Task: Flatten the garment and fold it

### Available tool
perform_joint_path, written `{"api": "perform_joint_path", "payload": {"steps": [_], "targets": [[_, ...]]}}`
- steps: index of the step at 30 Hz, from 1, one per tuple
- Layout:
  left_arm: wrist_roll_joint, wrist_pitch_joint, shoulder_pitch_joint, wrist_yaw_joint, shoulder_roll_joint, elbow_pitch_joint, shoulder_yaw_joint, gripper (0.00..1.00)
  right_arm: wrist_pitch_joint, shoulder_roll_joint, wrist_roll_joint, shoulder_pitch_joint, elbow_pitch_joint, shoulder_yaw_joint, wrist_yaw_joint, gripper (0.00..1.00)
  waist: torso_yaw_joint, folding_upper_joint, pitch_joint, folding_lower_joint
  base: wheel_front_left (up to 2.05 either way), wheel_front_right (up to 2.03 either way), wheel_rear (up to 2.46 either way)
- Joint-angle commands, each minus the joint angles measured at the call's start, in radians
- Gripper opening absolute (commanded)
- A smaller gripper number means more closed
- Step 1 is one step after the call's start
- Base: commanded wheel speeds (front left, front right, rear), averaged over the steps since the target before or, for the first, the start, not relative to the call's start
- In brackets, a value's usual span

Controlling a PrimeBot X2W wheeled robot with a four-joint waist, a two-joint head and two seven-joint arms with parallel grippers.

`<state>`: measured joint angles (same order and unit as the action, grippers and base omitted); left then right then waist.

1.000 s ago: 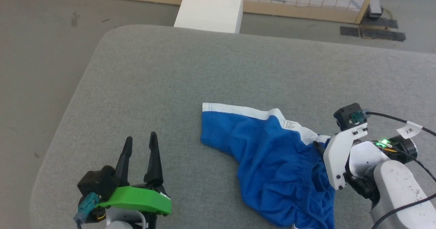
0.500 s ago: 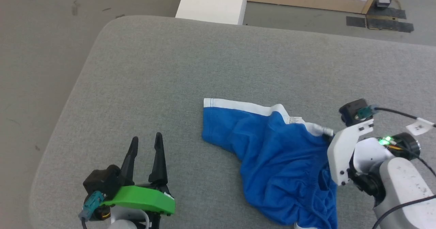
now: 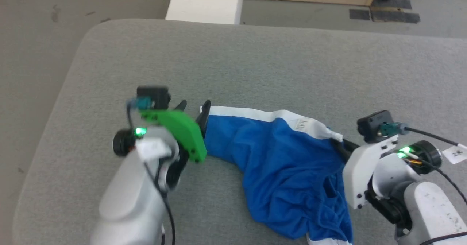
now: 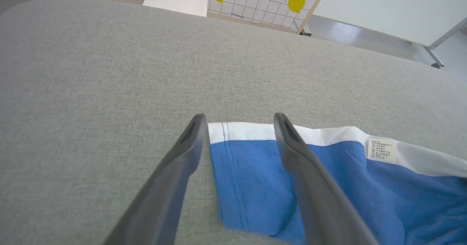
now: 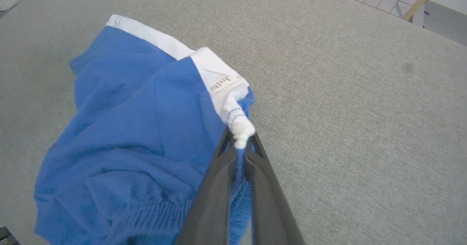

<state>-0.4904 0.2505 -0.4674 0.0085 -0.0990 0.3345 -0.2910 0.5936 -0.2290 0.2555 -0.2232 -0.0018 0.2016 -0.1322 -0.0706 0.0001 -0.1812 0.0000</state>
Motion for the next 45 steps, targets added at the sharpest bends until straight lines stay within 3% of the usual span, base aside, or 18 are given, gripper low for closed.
{"api": "perform_joint_path", "payload": {"steps": [1,11,16,17,18,20,27,33,41,45], "targets": [[-0.003,0.045,-0.055,0.001,-0.013,0.041,-0.008,1.00,-0.006,-0.001,0.008,0.004,-0.011,0.011,0.002,0.00,0.033,-0.0001,-0.031,0.0000,0.00,0.00,0.00],[0.073,0.221,-0.215,0.031,-0.029,0.318,-0.092,1.00,-0.032,-0.005,0.035,-0.016,-0.028,0.062,0.002,0.00,0.097,-0.0001,-0.089,0.0000,0.00,0.00,0.00],[0.078,0.203,-0.230,0.020,-0.022,0.381,-0.109,1.00,-0.047,-0.002,0.039,-0.025,-0.028,0.061,0.002,0.00,0.098,-0.0001,-0.105,0.0000,0.00,0.00,0.00],[0.079,0.192,-0.232,0.017,-0.020,0.389,-0.112,0.91,-0.049,-0.002,0.040,-0.026,-0.028,0.061,0.002,0.00,0.096,-0.0001,-0.107,0.0000,0.00,0.00,0.00],[0.079,0.179,-0.234,0.014,-0.017,0.398,-0.115,0.38,-0.052,-0.001,0.041,-0.027,-0.027,0.061,0.002,0.00,0.095,-0.0001,-0.109,0.0000,0.00,0.00,0.00],[0.077,0.164,-0.235,0.001,-0.012,0.418,-0.121,0.00,-0.055,-0.001,0.043,-0.030,-0.024,0.062,0.002,0.00,0.093,-0.0001,-0.109,0.0000,0.00,0.00,0.00],[0.000,0.081,-0.263,-0.046,0.010,0.431,-0.073,0.00,-0.078,-0.002,0.065,-0.055,-0.031,0.037,0.002,0.00,0.086,-0.0001,-0.095,0.0000,0.00,0.00,0.00],[-0.072,-0.016,-0.386,-0.081,-0.002,0.373,0.009,0.00,-0.070,-0.017,0.154,-0.194,-0.042,-0.026,0.002,0.00,0.092,-0.0001,-0.107,0.0000,0.00,0.00,0.00],[-0.053,-0.073,-0.666,-0.094,-0.084,0.283,0.050,0.00,-0.064,-0.013,0.319,-0.621,0.092,-0.089,0.002,0.00,0.128,-0.0001,-0.171,0.0000,0.00,0.00,0.00],[-0.015,-0.103,-0.797,-0.073,-0.114,0.261,0.055,0.00,-0.140,-0.001,0.294,-0.849,0.207,-0.099,0.002,0.00,0.141,-0.0001,-0.202,0.0000,0.00,0.00,0.00]]}}
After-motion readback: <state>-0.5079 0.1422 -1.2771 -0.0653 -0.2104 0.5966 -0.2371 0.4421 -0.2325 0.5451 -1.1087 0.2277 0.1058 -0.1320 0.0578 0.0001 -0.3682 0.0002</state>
